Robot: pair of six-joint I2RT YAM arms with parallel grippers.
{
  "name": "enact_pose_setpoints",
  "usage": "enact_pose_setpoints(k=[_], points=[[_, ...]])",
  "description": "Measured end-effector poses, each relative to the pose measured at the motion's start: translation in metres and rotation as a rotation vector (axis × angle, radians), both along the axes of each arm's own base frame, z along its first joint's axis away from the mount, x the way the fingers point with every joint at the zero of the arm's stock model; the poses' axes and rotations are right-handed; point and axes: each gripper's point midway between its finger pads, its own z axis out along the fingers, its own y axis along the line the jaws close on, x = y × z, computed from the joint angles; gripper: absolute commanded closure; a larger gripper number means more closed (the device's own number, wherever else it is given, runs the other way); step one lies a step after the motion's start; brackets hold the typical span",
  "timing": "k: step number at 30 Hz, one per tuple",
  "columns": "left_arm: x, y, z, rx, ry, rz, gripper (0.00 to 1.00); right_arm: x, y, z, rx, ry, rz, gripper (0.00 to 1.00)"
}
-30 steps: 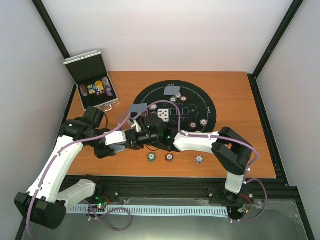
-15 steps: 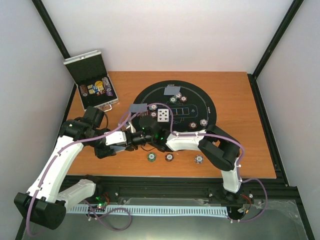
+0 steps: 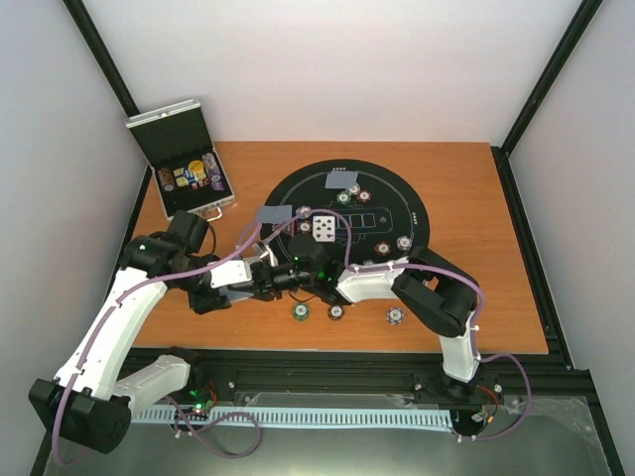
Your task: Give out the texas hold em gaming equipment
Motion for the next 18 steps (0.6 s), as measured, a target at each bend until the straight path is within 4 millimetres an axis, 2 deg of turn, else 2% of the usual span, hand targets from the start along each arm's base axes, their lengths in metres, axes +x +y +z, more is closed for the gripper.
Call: enact_pose_setpoints(k=[8, 15, 18], points=[[0.0, 0.001, 0.0, 0.008, -0.001, 0.002, 0.99, 0.008, -0.023, 0.006, -0.018, -0.026, -0.031, 0.7], [0.0, 0.003, -0.002, 0.019, 0.0, 0.004, 0.99, 0.008, -0.028, 0.015, -0.024, -0.04, -0.046, 0.94], [-0.001, 0.006, -0.006, 0.035, 0.007, 0.007, 0.99, 0.009, -0.031, 0.015, -0.039, -0.038, -0.052, 0.97]])
